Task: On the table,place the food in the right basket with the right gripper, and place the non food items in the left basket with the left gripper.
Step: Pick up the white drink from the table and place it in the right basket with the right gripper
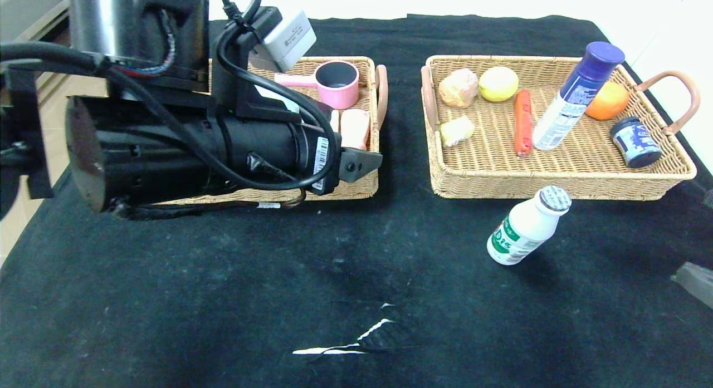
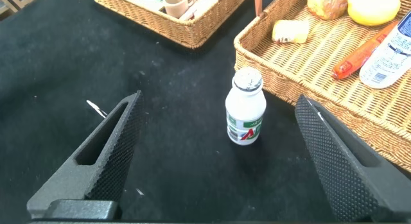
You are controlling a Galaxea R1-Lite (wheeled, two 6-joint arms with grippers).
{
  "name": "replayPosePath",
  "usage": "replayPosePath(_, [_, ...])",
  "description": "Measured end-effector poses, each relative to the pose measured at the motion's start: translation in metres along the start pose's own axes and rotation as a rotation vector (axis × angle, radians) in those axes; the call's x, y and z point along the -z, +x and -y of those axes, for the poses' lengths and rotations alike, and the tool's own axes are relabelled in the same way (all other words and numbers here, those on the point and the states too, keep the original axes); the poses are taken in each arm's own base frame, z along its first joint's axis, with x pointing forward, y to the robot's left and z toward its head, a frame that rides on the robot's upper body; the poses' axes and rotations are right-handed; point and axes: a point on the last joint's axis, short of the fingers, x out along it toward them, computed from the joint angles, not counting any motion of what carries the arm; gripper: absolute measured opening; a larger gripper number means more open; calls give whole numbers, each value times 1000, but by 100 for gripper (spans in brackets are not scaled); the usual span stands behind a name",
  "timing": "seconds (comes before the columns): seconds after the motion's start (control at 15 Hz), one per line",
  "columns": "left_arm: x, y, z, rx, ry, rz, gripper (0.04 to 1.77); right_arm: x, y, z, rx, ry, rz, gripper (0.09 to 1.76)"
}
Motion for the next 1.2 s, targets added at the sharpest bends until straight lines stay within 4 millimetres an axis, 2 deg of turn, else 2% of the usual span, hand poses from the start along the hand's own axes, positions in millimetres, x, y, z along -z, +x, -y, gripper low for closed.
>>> replayPosePath(0.2, [7,-26,4,97,4,13,169,1,1,0,0,1,-7,171])
replayPosePath(0.33, [18,-41,5,174,7,4,169,3,3,0,1,3,-19,171])
replayPosePath(0.6, [41,-59,4,232,37,38,170,11,12,0,-10,12,-64,171])
replayPosePath(0.87, [63,-60,5,234,88,29,170,16,16,-2,-16,10,-88,171])
replayPosePath(1.2, [81,-42,5,211,70,54,171,22,25,-5,21,8,-138,171])
